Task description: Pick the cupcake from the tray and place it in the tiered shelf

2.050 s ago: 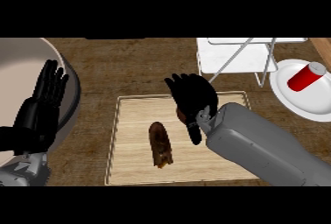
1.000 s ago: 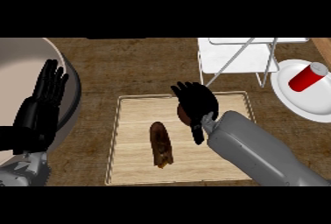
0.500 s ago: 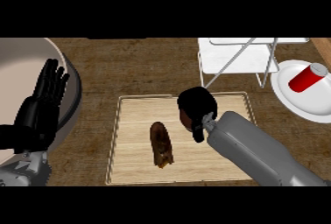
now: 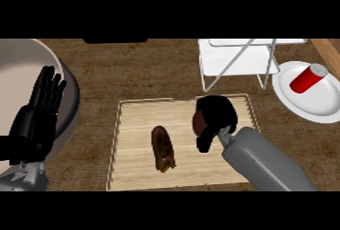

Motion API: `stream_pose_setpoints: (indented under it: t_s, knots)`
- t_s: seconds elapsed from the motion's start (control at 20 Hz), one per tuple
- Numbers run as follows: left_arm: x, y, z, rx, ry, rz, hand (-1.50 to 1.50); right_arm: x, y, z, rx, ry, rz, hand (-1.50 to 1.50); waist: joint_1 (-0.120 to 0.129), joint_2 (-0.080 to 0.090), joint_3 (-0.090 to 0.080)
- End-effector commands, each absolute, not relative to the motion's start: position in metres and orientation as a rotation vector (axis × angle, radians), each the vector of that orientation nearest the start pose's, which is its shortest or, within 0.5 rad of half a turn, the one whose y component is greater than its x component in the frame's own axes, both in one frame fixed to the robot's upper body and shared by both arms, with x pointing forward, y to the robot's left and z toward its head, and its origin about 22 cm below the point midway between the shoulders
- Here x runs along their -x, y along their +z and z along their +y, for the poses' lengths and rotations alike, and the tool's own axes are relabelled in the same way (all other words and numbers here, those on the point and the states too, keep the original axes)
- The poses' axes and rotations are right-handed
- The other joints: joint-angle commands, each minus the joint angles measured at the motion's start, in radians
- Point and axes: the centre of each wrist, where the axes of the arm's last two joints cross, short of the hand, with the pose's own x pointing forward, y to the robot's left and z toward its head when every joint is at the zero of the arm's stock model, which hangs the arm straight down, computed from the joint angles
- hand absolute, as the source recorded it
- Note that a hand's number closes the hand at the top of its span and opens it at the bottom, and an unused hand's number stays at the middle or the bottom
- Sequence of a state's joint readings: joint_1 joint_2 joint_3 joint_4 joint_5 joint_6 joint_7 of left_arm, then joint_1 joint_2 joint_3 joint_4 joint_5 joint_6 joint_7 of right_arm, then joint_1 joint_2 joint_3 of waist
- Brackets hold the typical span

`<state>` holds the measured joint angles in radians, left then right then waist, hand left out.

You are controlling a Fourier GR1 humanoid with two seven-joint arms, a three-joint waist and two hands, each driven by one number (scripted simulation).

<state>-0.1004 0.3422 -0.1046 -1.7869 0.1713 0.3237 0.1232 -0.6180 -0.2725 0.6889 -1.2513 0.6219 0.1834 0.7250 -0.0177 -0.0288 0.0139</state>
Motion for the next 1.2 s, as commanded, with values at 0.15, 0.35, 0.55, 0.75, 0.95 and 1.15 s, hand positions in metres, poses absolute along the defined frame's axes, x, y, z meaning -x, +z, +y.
stream_pose_setpoints:
  t_s: [0.15, 0.35, 0.55, 0.75, 0.95, 1.15]
  knots:
    - [-0.251, 0.065, 0.275, -0.256, 0.050, -1.610, 0.00, -0.291, 0.044, -0.105, 0.753, 1.120, -1.034, 1.50, 0.007, 0.027, -0.014]
    - [-0.247, 0.055, 0.280, -0.270, 0.056, -1.597, 0.00, -0.276, 0.088, -0.097, 0.701, 1.058, -1.139, 1.50, 0.004, 0.023, -0.015]
    - [-0.244, 0.061, 0.275, -0.264, 0.058, -1.592, 0.00, -0.266, 0.139, -0.094, 0.688, 0.830, -1.307, 1.50, -0.002, 0.019, -0.014]
    - [-0.246, 0.065, 0.275, -0.258, 0.067, -1.588, 0.00, -0.265, 0.196, -0.096, 0.721, 0.626, -1.432, 1.50, 0.005, 0.021, -0.015]
    - [-0.247, 0.070, 0.277, -0.262, 0.058, -1.596, 0.00, -0.249, 0.222, -0.117, 0.873, 0.499, -1.435, 1.50, -0.004, 0.019, -0.015]
    - [-0.247, 0.062, 0.278, -0.244, 0.063, -1.597, 0.00, -0.254, 0.242, -0.143, 0.995, 0.470, -1.432, 1.50, 0.000, 0.024, -0.016]
